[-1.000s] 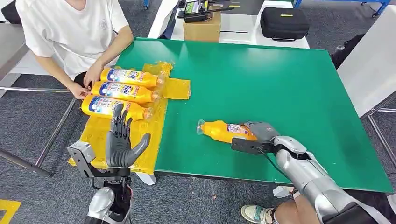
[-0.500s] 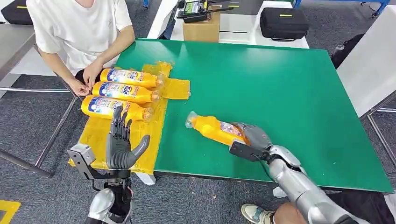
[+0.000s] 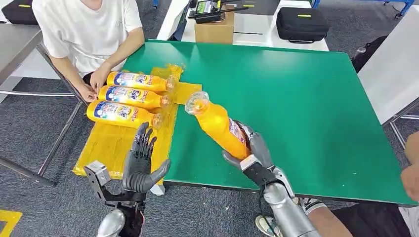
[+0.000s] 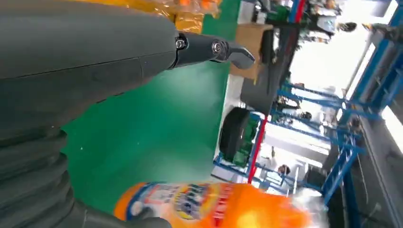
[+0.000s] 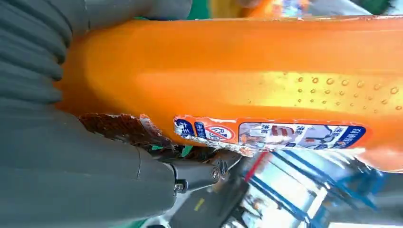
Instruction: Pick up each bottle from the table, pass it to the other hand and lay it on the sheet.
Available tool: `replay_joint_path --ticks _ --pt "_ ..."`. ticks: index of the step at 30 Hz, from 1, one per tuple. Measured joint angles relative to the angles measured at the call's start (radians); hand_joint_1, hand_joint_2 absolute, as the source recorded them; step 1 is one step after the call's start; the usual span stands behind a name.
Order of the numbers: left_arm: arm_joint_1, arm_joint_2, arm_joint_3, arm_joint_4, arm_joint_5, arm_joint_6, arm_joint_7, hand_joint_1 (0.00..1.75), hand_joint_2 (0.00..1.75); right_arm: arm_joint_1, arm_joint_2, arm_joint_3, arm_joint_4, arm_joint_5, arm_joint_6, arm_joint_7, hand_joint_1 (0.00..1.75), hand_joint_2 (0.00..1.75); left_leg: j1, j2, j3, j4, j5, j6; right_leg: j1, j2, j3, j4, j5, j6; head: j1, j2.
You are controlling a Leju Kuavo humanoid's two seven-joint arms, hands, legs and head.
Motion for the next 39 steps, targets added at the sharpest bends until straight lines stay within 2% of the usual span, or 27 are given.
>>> replay_joint_path --ticks 3,6,12,20,28,34,39 --pt "0.004 0.006 -0.027 -0.001 -0.052 -0.010 -0.043 0.00 1.75 0.006 0.021 -0.008 -0.025 -0.003 -0.011 -0.029 1.75 1.75 0.000 0.003 0.000 0.000 0.000 0.000 0.000 0.001 0.000 0.000 0.000 0.000 0.000 0.000" --pt "0.005 0.010 -0.076 -0.014 -0.153 -0.024 -0.095 0.00 1.75 0.004 0.046 -0.006 -0.027 0.000 0.030 -0.037 1.75 1.75 0.000 0.002 0.000 0.000 0.000 0.000 0.000 0.000 0.000 0.000 0.000 0.000 0.000 0.000" --pt "0.013 0.025 -0.138 -0.025 -0.242 -0.024 -0.086 0.00 1.75 -0.029 0.080 0.046 0.024 0.087 0.075 -0.044 1.75 1.75 0.000 0.003 0.000 0.000 0.000 0.000 0.000 0.001 0.000 0.000 0.000 0.000 0.000 0.000" --pt "0.015 0.022 -0.139 -0.022 -0.170 0.012 0.006 0.00 1.75 -0.052 0.103 0.208 0.064 0.108 -0.020 -0.049 1.75 1.75 0.000 0.002 0.000 0.000 0.000 0.000 0.000 0.001 -0.001 0.000 0.000 0.000 0.000 0.000" --pt "0.012 0.022 -0.138 -0.019 -0.139 0.007 0.024 0.00 1.75 -0.061 0.104 0.274 0.072 0.095 -0.031 -0.055 1.75 1.75 0.000 0.002 0.000 0.000 0.000 0.000 0.000 0.000 -0.001 0.000 0.000 0.000 0.000 0.000" --pt "-0.009 0.014 -0.140 0.008 -0.085 -0.005 0.033 0.00 1.75 -0.091 0.084 0.390 0.054 0.063 -0.116 -0.057 1.75 1.75 0.000 0.003 0.000 0.000 0.000 0.000 0.000 0.001 -0.001 0.000 0.000 0.000 0.000 0.000" --pt "-0.021 0.010 -0.132 0.024 -0.065 0.014 0.015 0.00 1.75 -0.118 0.079 0.462 0.051 0.064 -0.103 -0.056 1.75 1.75 0.000 0.003 0.000 0.000 0.000 0.000 0.000 0.001 -0.001 0.000 0.000 0.000 0.000 0.000"
